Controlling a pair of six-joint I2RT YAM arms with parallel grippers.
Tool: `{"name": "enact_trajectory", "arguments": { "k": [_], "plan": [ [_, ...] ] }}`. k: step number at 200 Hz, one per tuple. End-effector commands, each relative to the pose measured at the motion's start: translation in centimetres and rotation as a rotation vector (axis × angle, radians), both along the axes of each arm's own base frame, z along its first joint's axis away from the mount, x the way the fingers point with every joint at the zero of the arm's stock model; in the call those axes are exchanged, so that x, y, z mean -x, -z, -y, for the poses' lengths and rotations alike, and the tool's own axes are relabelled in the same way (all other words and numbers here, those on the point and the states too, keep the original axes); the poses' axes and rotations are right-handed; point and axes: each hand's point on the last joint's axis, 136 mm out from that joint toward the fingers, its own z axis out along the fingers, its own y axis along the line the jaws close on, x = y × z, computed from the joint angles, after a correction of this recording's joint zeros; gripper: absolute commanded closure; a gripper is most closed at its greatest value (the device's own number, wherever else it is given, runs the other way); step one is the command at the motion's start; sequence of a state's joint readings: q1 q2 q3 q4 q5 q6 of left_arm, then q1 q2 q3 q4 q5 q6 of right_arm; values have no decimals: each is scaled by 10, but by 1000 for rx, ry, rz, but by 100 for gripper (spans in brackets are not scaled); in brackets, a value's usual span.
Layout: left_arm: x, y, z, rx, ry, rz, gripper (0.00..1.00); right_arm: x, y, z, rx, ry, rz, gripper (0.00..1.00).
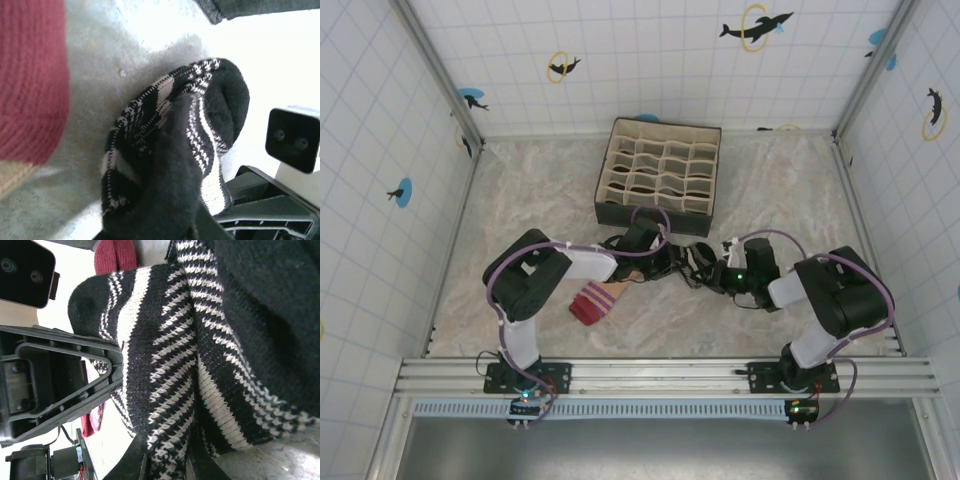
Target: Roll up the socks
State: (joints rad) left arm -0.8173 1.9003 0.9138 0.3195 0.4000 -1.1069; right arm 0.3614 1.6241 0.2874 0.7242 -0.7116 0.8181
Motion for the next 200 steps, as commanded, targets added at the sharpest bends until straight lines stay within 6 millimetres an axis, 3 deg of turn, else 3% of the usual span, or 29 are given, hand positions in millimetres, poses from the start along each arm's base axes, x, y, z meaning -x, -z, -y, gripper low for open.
{"name": "enact_trajectory", "arguments": {
  "k": [1,44,83,140,200],
  "plan": [
    [-3,31,-17,-119,-53,-41,100,27,29,14,78,16,-141,78],
    [3,30,-18,-145,-23,-68,100,14,5,22,198,21,56,53],
    [18,34,-29,-204,17,-122,100,5,-28,27,404,-10,306,40],
    [24,22,-36,-224,18,-135,100,11,-68,29,653,-29,637,28],
    [34,19,-41,-223,35,-157,100,32,-76,2,899,-130,941,25]
  ]
}}
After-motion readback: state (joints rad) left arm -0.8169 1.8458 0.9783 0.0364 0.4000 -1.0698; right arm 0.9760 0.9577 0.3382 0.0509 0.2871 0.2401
